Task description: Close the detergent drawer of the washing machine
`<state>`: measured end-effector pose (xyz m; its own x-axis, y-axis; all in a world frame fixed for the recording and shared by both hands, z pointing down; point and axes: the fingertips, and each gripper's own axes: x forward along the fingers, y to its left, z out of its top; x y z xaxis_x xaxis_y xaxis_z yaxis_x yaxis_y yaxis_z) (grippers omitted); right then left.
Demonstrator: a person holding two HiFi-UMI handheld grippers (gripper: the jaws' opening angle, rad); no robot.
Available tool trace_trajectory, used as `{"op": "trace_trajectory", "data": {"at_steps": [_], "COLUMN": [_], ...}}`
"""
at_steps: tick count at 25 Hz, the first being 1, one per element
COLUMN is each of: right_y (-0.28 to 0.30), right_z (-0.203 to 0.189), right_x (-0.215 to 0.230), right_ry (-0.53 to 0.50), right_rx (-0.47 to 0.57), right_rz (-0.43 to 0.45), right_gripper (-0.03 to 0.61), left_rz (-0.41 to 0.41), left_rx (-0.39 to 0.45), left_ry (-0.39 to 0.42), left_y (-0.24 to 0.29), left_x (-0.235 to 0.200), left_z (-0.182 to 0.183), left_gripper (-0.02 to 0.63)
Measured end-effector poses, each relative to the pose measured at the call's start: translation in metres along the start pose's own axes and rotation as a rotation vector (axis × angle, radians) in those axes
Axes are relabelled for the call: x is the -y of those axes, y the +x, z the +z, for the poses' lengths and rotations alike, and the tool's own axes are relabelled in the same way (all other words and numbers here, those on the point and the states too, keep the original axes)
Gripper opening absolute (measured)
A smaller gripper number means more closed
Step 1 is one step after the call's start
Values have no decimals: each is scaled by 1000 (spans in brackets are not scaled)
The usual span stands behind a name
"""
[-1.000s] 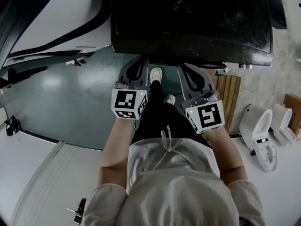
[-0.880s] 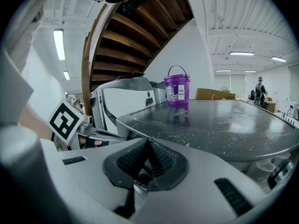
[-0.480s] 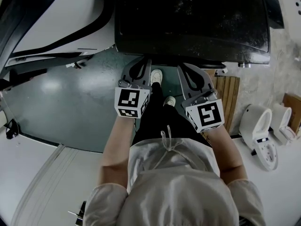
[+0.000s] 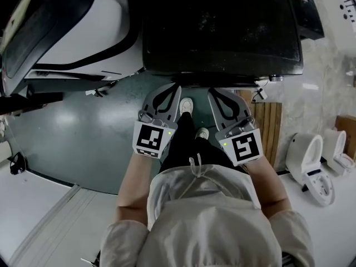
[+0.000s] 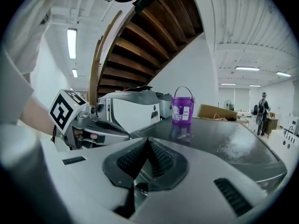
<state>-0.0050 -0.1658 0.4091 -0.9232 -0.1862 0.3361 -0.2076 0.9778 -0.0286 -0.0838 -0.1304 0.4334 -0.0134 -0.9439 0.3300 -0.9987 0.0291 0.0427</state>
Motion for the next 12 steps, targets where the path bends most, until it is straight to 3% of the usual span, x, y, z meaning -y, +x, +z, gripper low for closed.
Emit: {"op": "trace_trajectory", "data": {"at_steps": [5,9,12], "right_y": [-23,-36,-45], "right_z": [42,69,89], "right_x": [-3,-8,-8], "right_ry": [-4,1,-6], "right_rx": [54,84,111], "right_rz": [-16,-11,-24], "right_gripper": [6,6,6], "left_rz": [4,-47,-75], "left_rx": [77,68,91], "left_ry": [44,9,36], "left_y": [-24,-42,-54], "left_x": [8,22,30], "left_z": [54,87,110], "left_gripper": [18,18,20]}}
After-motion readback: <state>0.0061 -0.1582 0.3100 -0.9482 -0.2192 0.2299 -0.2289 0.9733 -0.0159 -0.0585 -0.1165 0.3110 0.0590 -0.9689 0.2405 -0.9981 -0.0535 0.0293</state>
